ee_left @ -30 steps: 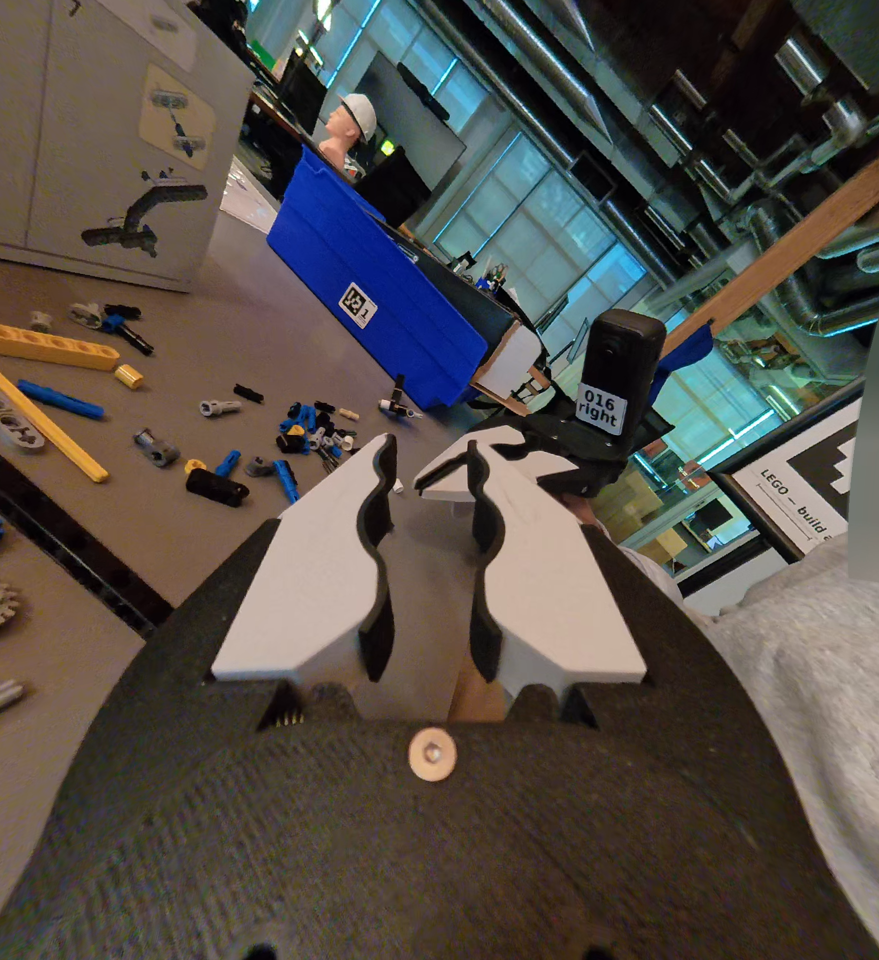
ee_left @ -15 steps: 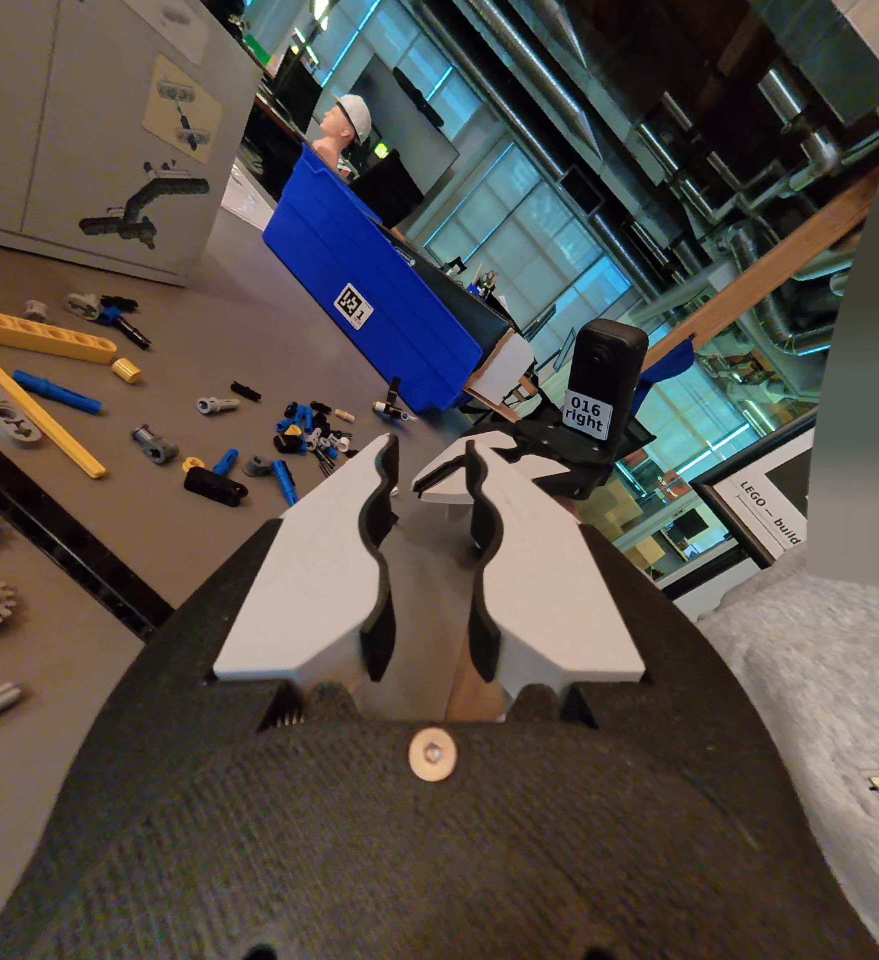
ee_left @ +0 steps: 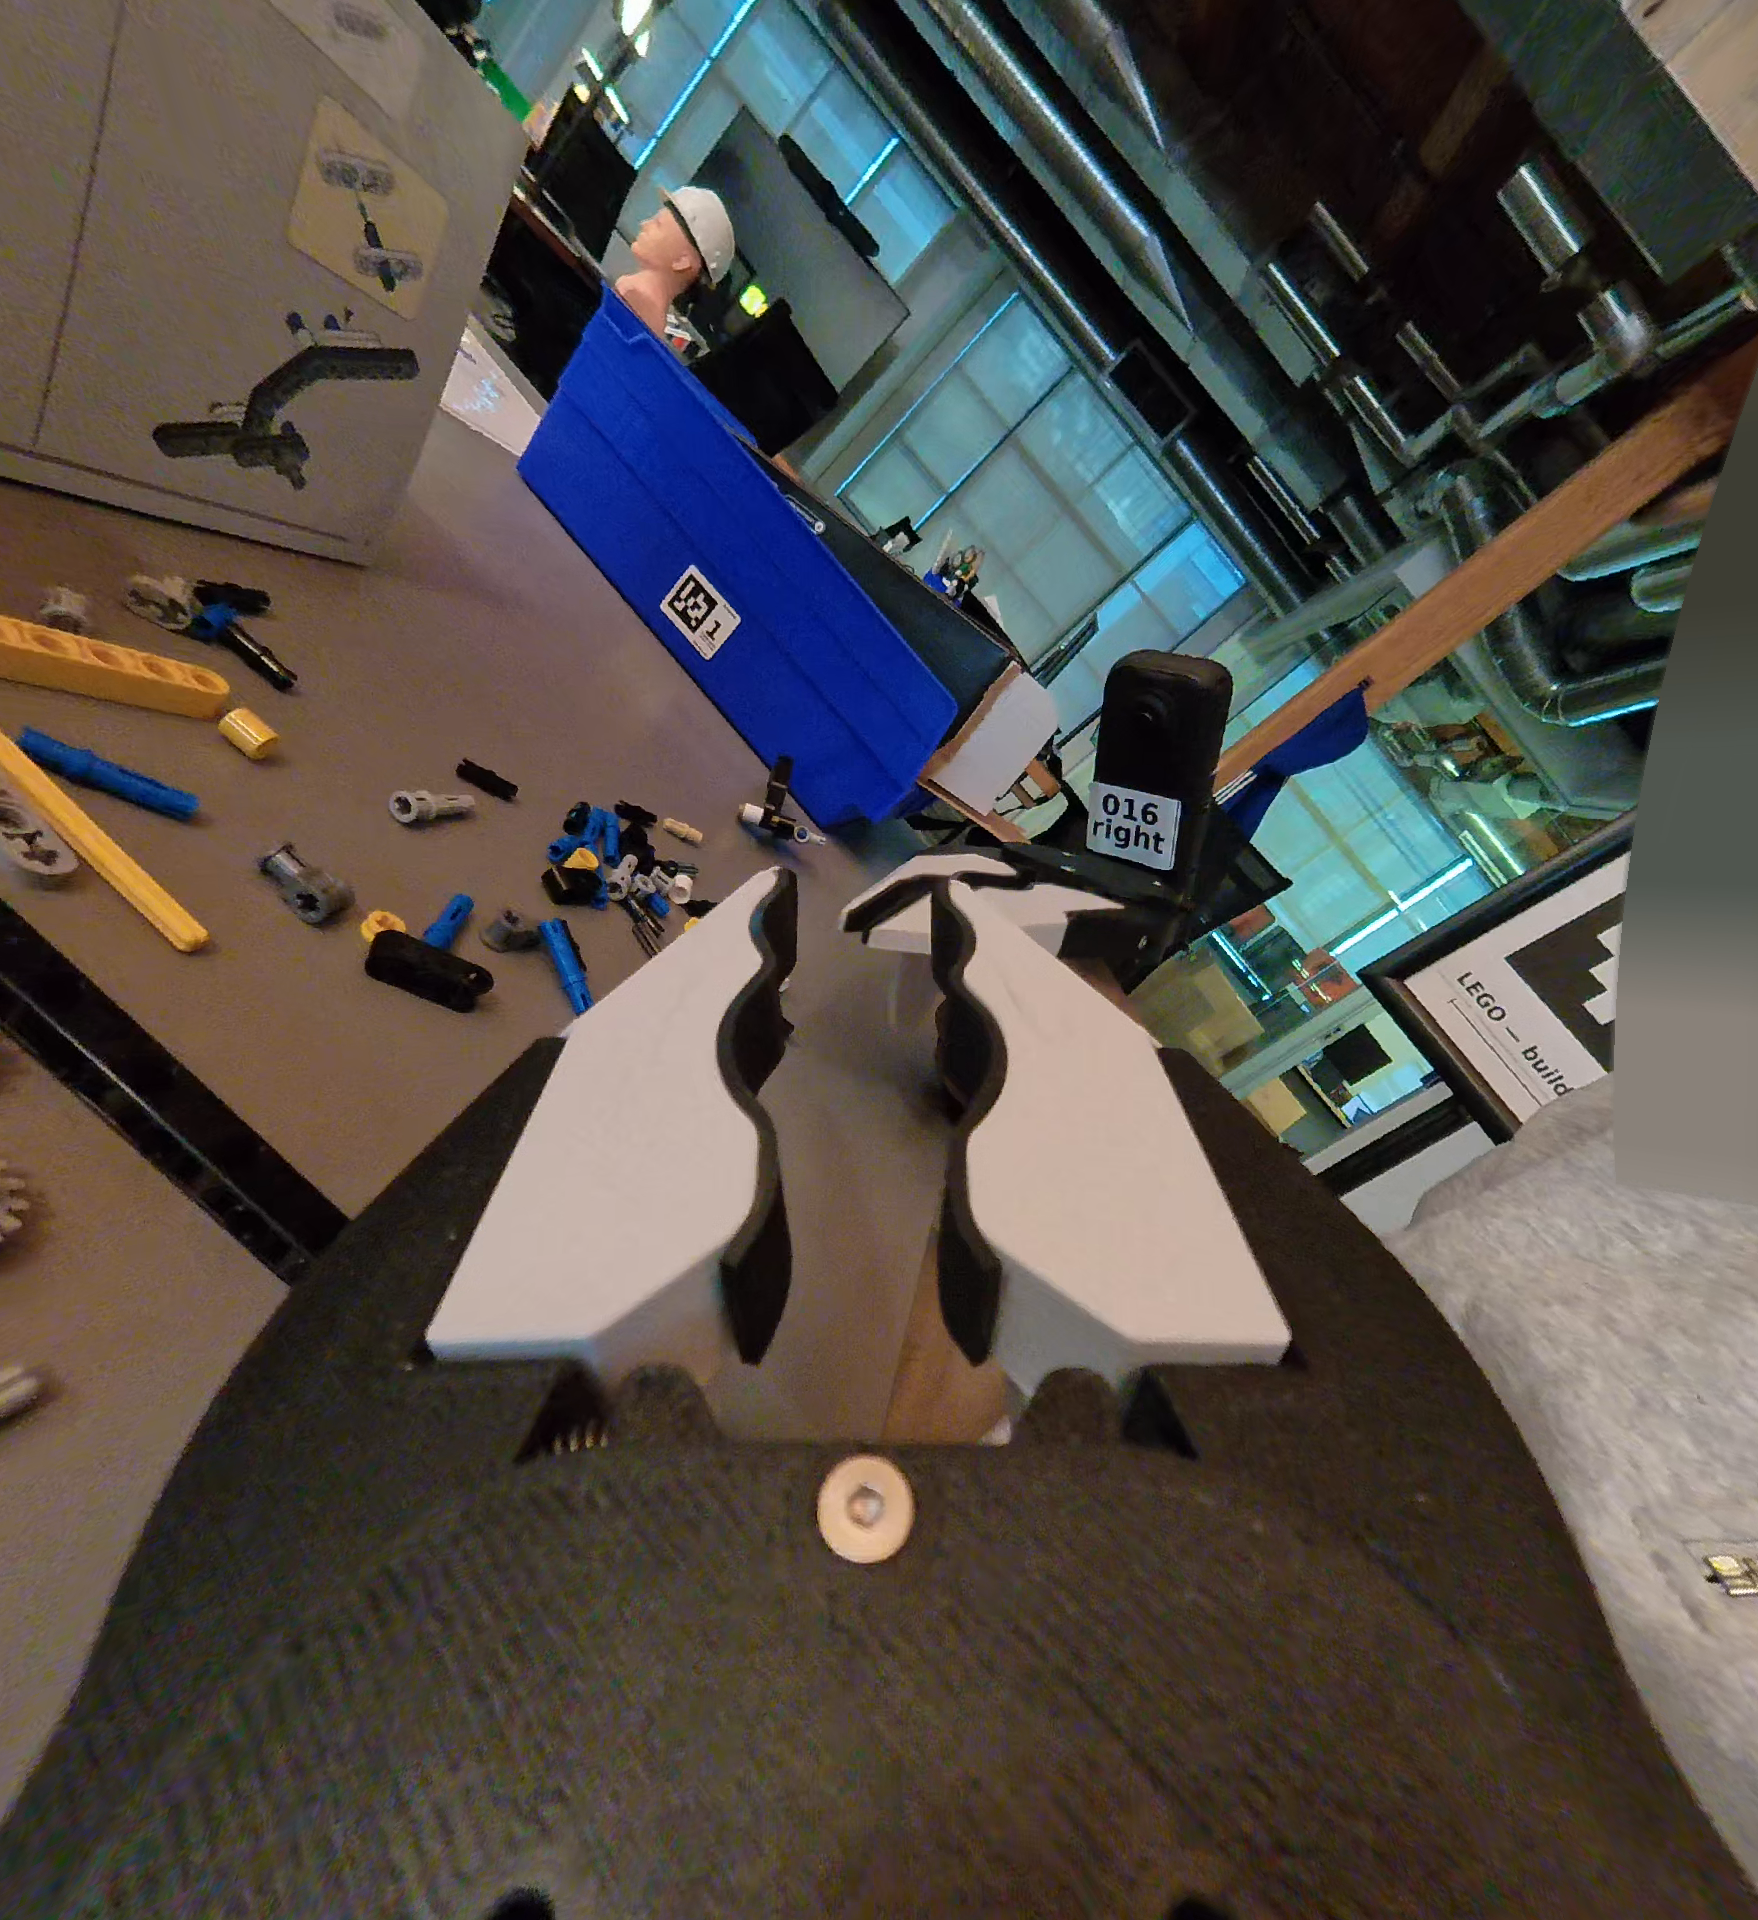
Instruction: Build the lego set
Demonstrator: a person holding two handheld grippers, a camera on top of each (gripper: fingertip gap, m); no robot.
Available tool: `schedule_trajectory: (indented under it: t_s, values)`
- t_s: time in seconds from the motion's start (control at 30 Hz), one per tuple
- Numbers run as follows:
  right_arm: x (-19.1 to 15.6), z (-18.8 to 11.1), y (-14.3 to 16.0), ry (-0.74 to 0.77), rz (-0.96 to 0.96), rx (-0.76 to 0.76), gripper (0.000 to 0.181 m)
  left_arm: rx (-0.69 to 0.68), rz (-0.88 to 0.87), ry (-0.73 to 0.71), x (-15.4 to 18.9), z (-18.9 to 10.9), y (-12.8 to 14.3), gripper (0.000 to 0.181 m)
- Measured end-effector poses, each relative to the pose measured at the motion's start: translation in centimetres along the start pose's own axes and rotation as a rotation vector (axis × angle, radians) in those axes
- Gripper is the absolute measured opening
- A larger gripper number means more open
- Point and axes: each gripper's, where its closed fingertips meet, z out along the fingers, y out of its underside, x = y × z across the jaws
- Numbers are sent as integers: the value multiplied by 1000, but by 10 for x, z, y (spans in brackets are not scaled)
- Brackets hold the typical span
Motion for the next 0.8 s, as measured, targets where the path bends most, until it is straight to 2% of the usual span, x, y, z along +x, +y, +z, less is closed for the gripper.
schedule_trajectory:
  t_s: [0.37,0.57,0.7,0.8]
  values:
    - [3,-15,-20,-53,71,132,3,3,-9,5,0,0,-1,24]
    - [12,-43,-43,-14,61,232,10,6,-14,6,0,-1,-1,24]
    - [23,-64,-48,68,-24,213,13,7,-16,4,-1,-1,-1,24]
    - [31,-64,-36,121,-81,128,13,8,-17,7,-1,0,-2,24]
